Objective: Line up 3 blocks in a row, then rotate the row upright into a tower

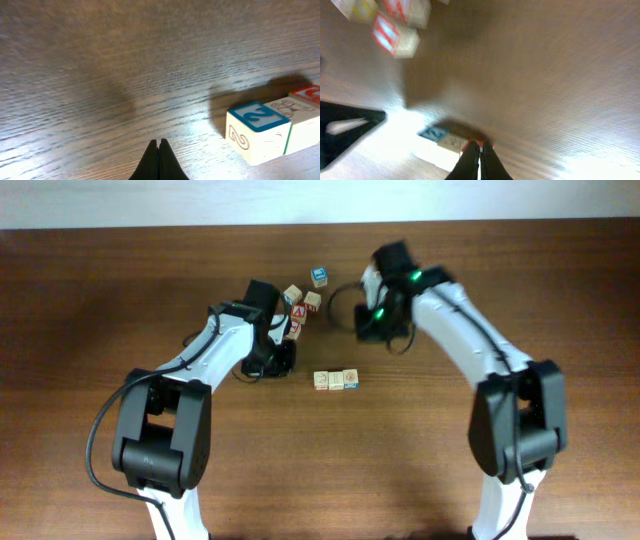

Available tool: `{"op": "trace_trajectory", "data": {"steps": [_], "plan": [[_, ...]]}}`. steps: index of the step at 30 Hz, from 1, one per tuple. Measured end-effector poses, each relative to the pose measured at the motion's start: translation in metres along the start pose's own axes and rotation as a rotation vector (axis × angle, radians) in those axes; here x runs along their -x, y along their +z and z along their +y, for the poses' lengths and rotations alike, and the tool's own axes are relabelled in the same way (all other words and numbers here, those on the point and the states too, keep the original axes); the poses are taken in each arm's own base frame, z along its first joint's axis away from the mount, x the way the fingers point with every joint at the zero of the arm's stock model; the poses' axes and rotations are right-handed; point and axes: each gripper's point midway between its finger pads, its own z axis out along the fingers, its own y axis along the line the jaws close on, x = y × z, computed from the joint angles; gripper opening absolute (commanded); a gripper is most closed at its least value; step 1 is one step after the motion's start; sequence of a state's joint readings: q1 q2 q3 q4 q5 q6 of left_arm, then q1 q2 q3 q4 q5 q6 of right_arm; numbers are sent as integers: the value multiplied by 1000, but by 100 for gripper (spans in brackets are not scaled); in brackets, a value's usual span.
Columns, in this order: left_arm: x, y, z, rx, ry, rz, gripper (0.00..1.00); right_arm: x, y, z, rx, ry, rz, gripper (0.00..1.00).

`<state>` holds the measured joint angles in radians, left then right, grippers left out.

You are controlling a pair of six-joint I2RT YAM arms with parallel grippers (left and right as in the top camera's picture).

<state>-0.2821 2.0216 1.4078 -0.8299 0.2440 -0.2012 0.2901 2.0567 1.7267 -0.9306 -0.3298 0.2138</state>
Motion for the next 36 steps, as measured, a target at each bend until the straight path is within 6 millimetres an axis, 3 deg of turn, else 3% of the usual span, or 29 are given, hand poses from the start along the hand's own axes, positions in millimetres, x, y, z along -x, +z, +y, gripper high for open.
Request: {"op": "trace_trajectory", "data": {"steps": [1,3,4,5,7,9,10,13,14,15,18,20,24,28,30,36], "plan": [[3,-5,0,1,-4,-3,0,3,-22,-1,14,17,7,4],[20,-30,-2,-4,-11,-47,0,11,-106,11,84,9,-48,4],[38,-70,-10,-19,7,-156,0,13,-139,17,100,-12,-111,5],[38,-103,-16,-16,18,-223,0,3,-168,23,109,-22,-140,5],[27,-174,-25,11,6,-369,0,-17,-201,31,105,-31,-164,4],[13,-199,-27,11,-65,-402,0,-47,-213,28,60,-14,-100,5],[11,-198,-26,12,-99,-393,0,-54,-212,25,48,-16,-73,5],[-8,-166,-20,23,-226,-305,0,-64,-174,11,50,-39,-7,4],[-10,-158,-20,24,-239,-291,0,-57,-153,8,80,-69,-34,4],[-13,-141,-18,30,-254,-262,0,-66,-126,2,110,-63,9,4],[-7,-98,-27,7,-248,-195,0,-67,-63,-7,208,-84,-40,4],[-3,-62,-44,-87,-245,-113,0,-72,-32,-13,250,-45,-25,4],[-2,-12,-44,-125,-350,-16,0,-73,9,-22,295,3,36,4],[6,-2,-41,-116,-389,-35,0,-71,27,-27,306,2,43,4],[6,-2,-43,-128,-299,-38,0,-74,36,-30,308,-4,61,4],[-16,-1,-39,-105,-141,43,0,-71,52,-32,341,-52,31,4]]}}
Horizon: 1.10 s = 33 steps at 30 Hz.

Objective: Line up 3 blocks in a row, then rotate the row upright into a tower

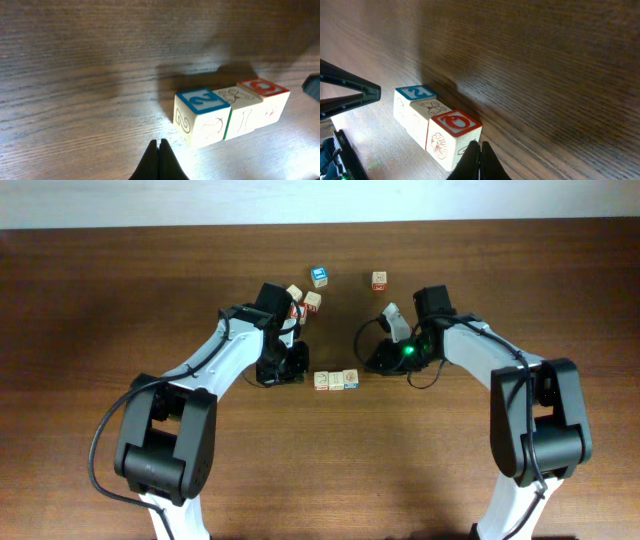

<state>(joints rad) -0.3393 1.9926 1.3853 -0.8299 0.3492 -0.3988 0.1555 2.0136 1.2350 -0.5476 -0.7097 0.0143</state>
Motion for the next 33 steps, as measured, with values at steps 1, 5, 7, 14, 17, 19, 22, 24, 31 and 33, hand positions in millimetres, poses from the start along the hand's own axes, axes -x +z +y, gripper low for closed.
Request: {"op": "trace_trajectory", "data": {"steps": [1,5,7,14,17,19,22,24,31,33], "plan": [[0,0,0,0,10,0,0,-1,3,-1,10,-9,-9,4],[1,2,0,0,15,0,0,-12,8,-2,25,2,9,5],[4,4,0,-4,16,-7,0,-12,8,-1,33,2,8,4],[9,16,-5,-46,-8,-5,0,-12,8,0,38,3,8,4],[8,16,-6,-53,-13,0,0,-12,8,0,38,9,8,4],[7,16,-9,-65,-14,5,0,-12,8,0,38,10,8,4],[0,20,-18,-66,12,17,0,-13,8,0,41,13,11,4],[-1,20,-20,-66,16,20,0,-14,7,0,41,19,17,4],[0,20,-20,-68,18,16,0,-24,7,7,76,52,52,4],[0,20,-20,-68,18,16,0,-24,7,9,91,57,52,4]]}}
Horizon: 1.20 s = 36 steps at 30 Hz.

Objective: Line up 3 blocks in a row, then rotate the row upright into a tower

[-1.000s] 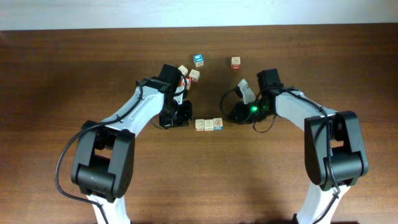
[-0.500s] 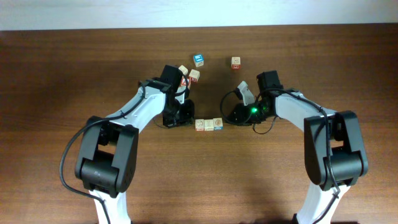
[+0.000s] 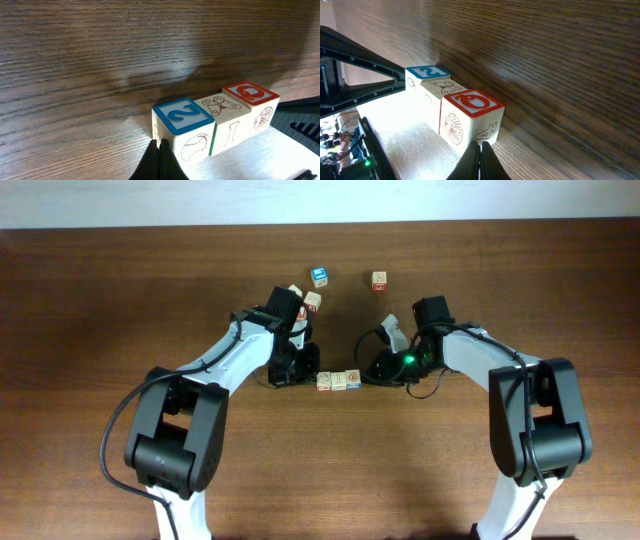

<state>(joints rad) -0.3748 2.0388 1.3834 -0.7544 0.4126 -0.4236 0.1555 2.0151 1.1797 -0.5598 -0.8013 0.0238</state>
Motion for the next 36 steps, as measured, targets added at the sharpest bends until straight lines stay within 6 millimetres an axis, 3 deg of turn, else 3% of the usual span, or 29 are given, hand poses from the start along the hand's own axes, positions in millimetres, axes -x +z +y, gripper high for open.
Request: {"op": "trace_trajectory", "data": {"steps": [11,18,25,32,36], "plan": [[1,-1,1,1,-4,-1,0,8,9,-4,-75,77,-26,4],[2,-1,8,25,-12,-9,0,5,9,9,-6,95,-10,4],[3,-1,8,26,-12,-10,0,11,-8,34,28,49,-44,4],[4,-2,12,38,-16,-16,0,11,-4,38,-9,56,-35,4],[4,-2,12,40,-16,-18,0,9,-2,31,-68,57,-34,4]]}}
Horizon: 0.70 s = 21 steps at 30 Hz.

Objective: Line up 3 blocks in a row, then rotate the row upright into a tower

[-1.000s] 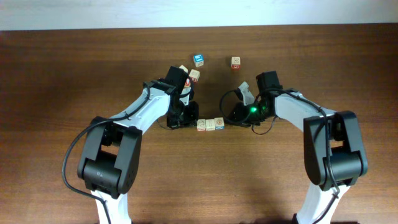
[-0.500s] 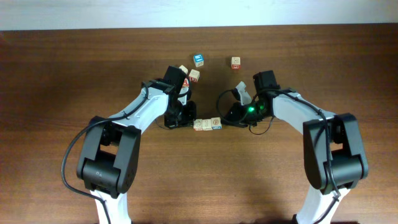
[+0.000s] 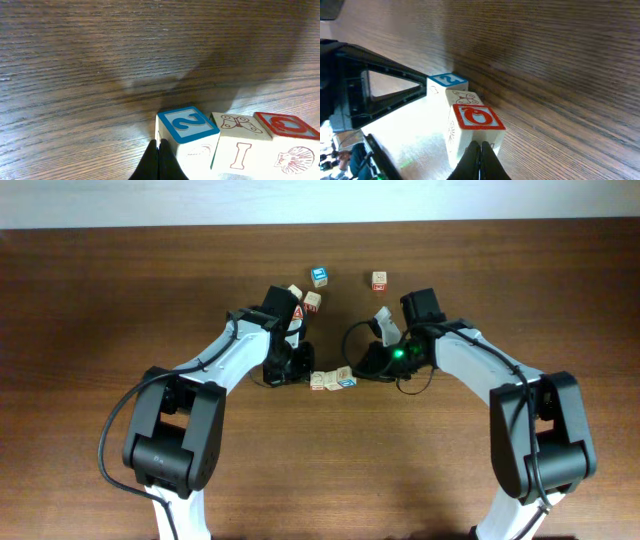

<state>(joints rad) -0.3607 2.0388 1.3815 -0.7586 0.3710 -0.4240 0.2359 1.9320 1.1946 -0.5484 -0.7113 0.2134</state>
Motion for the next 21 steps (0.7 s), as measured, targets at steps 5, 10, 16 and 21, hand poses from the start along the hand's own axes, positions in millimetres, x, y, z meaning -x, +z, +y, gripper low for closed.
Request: {"op": "trace_trajectory", "data": {"steps": [5,10,16,21], "plan": [[-2,1,-5,-22,5,10,0,2,2,-13,-95,-9,-14,4],[-4,1,-10,-39,10,18,0,4,8,-14,-82,-19,-17,4],[-5,1,-10,-42,7,19,0,22,-21,10,-93,31,16,4],[-5,1,-10,-42,7,20,0,4,-28,-24,-204,149,51,4]]}}
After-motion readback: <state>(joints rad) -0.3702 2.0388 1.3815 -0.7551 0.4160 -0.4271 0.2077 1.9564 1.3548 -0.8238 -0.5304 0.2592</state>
